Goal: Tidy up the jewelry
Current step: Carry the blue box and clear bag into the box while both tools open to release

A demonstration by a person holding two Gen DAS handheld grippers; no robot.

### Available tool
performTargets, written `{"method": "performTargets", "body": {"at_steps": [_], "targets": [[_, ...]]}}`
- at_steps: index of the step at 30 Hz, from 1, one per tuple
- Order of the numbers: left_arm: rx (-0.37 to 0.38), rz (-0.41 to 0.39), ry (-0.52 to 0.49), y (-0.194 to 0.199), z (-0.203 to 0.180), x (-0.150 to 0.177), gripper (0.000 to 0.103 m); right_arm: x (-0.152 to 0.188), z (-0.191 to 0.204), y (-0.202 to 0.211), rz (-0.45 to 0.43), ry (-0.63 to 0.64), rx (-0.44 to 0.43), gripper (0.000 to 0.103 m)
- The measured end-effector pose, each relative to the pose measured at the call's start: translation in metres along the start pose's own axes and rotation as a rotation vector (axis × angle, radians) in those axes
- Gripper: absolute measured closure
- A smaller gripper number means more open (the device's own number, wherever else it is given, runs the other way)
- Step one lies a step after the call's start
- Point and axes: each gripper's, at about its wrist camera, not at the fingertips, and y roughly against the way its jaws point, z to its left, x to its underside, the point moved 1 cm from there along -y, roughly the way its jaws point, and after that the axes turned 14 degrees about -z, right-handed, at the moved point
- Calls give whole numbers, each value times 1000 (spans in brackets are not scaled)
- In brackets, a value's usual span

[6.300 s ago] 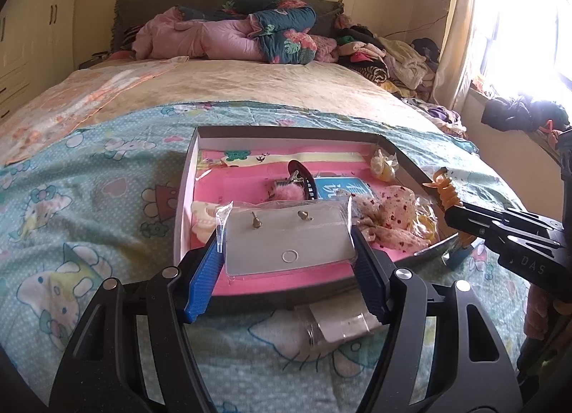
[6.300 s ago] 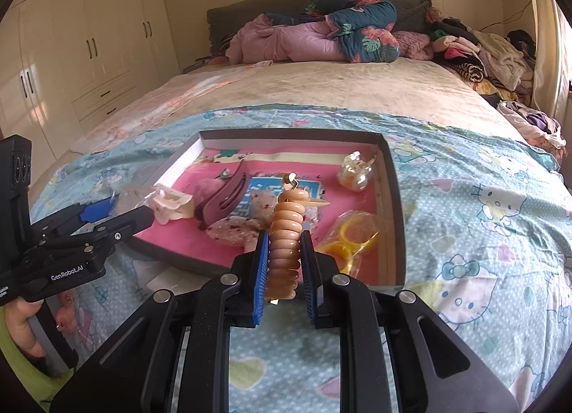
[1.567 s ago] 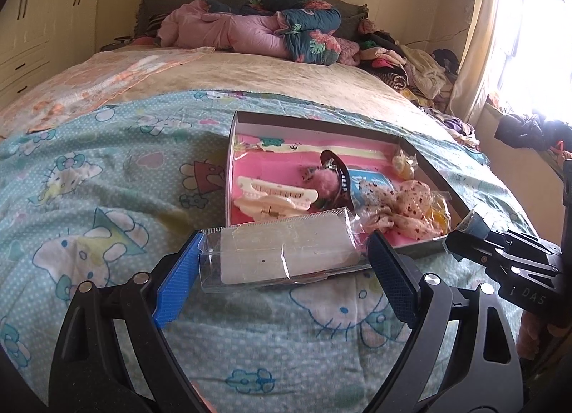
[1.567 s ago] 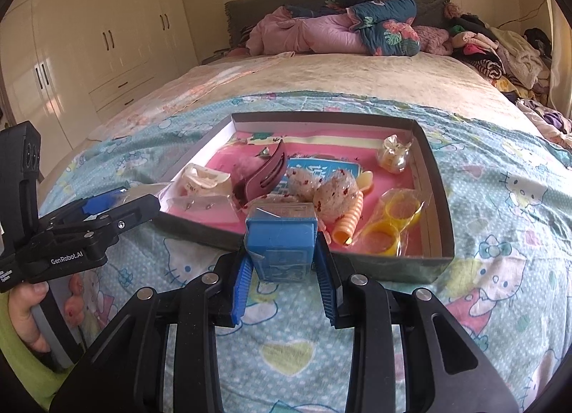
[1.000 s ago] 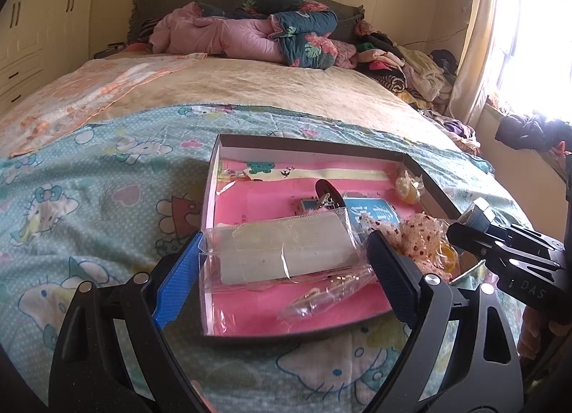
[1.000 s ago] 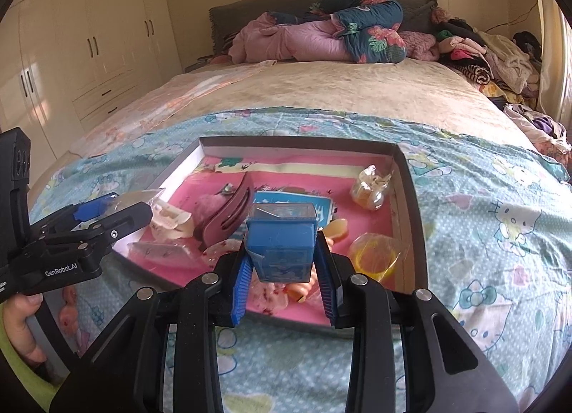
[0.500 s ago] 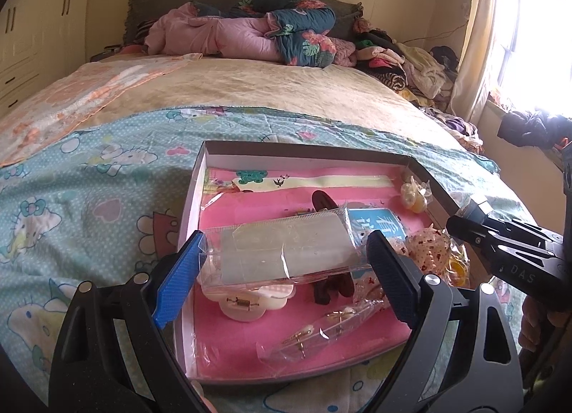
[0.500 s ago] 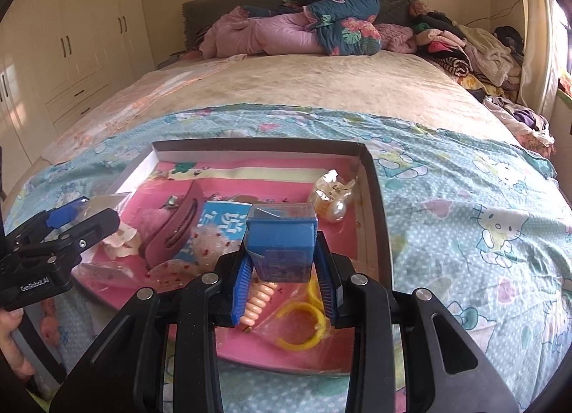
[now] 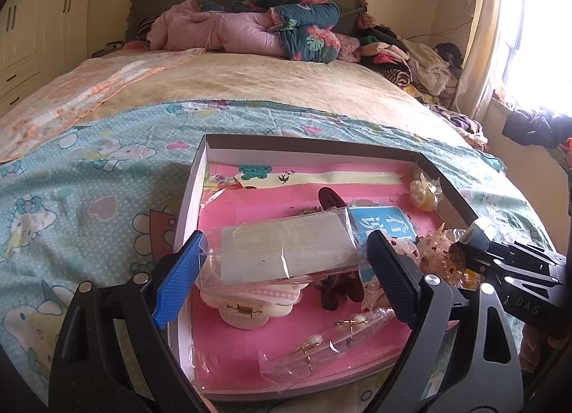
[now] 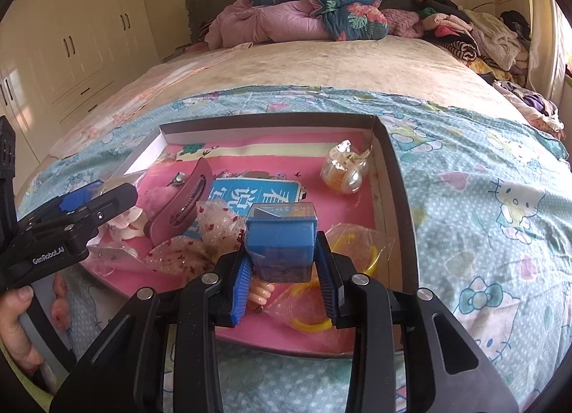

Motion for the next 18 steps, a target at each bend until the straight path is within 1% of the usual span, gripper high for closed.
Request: {"method": "performTargets", "body": {"at_steps": [10,13,15,18], "targets": [[0,0,-2,0,0,2,21,9,7,9,9,-14,-34,70],[3,-3,-7,2,0,2,20,9,5,15,3,-24,-35,66],[3,-6,-8,5,0,3,19,9,3,22,-9,-39,-39,62],[3,-11,-6,10,-1,3,16,8,3,34,-29,-46,-43,58]]}}
